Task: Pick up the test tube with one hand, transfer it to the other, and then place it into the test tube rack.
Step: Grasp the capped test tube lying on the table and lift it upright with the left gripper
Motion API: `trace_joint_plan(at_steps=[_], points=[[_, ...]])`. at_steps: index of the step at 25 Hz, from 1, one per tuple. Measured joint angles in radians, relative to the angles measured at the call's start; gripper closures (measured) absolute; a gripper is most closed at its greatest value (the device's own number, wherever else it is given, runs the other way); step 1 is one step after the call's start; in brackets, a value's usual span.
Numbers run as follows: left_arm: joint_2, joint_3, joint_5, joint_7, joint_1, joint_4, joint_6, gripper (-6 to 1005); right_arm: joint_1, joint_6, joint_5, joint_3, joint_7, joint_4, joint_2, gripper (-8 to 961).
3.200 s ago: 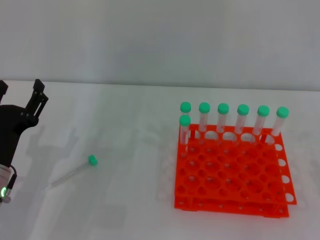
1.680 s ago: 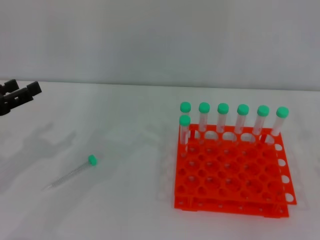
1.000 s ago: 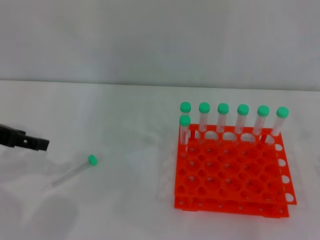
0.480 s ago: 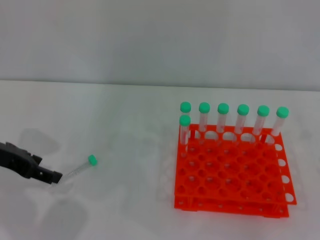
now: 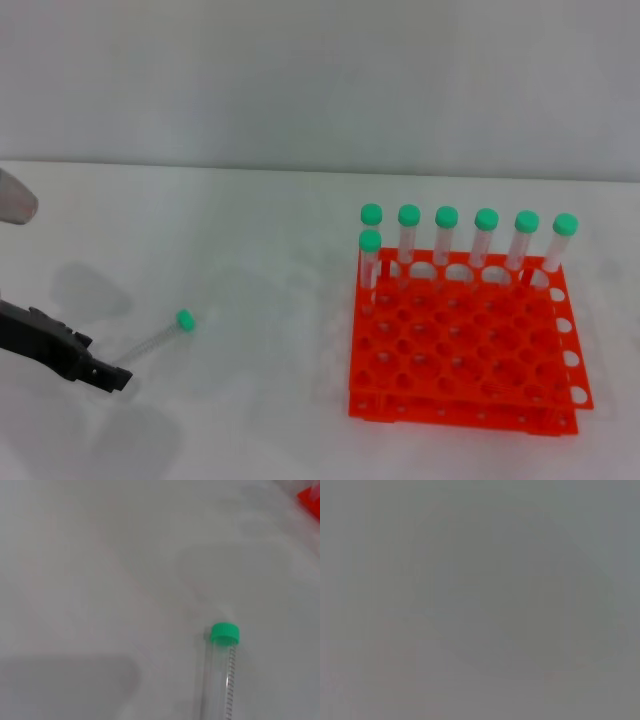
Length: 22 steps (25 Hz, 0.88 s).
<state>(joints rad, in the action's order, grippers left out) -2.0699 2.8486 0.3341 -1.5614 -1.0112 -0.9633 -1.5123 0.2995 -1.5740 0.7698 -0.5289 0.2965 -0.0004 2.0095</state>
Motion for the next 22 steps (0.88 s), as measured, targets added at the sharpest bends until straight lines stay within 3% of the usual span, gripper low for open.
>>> trace_joint_plan(at_steps=[18,22], points=[[0.001,0.000,0.038,-0.011,-0.028,0.084,0.106,236,-0.004,0.008,-0.004,0.006,-0.001,0.011,0.000,247],[-0.001,-0.001,0.078,-0.022,-0.037,0.128,0.142,421,-0.006,0.008,-0.004,0.003,0.000,0.010,0.000,248]])
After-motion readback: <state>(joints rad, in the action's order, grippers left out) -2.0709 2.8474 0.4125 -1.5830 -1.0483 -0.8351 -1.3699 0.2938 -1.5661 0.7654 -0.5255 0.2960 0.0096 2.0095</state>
